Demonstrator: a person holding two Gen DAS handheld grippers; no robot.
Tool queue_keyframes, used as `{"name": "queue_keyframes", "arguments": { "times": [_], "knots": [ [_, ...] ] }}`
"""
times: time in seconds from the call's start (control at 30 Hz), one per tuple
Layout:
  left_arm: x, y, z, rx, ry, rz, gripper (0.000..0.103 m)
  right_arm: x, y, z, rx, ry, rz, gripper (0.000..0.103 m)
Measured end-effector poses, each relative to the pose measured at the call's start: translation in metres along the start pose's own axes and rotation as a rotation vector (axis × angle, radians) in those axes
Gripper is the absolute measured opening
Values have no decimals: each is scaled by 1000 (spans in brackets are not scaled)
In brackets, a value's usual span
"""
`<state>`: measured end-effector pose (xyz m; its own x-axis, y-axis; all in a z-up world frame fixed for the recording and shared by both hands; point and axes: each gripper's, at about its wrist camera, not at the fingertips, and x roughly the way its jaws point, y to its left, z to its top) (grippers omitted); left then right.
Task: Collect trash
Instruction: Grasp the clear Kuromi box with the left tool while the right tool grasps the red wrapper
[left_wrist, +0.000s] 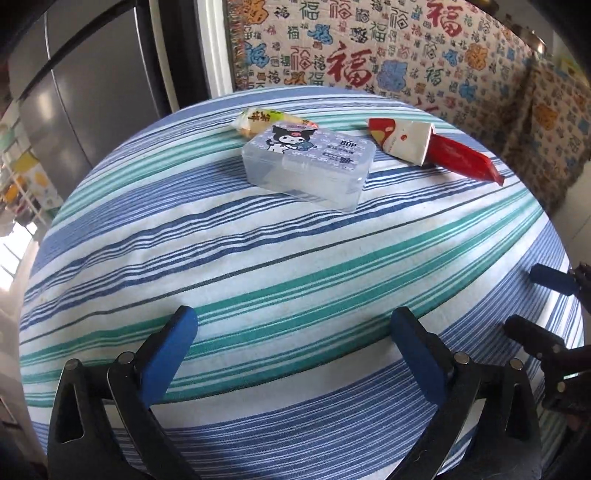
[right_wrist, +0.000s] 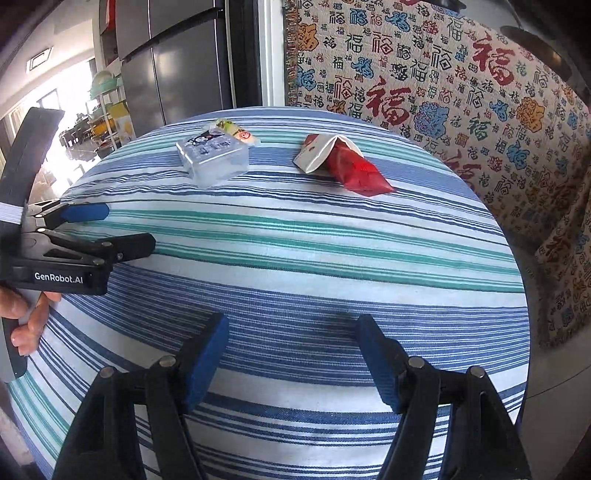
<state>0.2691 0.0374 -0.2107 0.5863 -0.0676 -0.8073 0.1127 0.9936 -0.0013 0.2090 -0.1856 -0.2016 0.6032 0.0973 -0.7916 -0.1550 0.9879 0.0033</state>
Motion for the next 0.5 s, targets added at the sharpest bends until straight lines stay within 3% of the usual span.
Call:
{"name": "queue_keyframes", "arguments": {
  "times": [0.1,0.17,0.37,0.5],
  "knots": [
    [2,2,11,-27,34,-9,102,0,0,0,-2,-1,0,73],
    [-4,2,27,-70,13,-57,102,0,1,0,-2,-1,0,74],
    [-14,-30,108,-58,-47,135,102,0,1,1,-2,0,6,75],
    [25,-44,146,-169,23,193,102,0,0,1,-4,1,6,75]
  ]
}}
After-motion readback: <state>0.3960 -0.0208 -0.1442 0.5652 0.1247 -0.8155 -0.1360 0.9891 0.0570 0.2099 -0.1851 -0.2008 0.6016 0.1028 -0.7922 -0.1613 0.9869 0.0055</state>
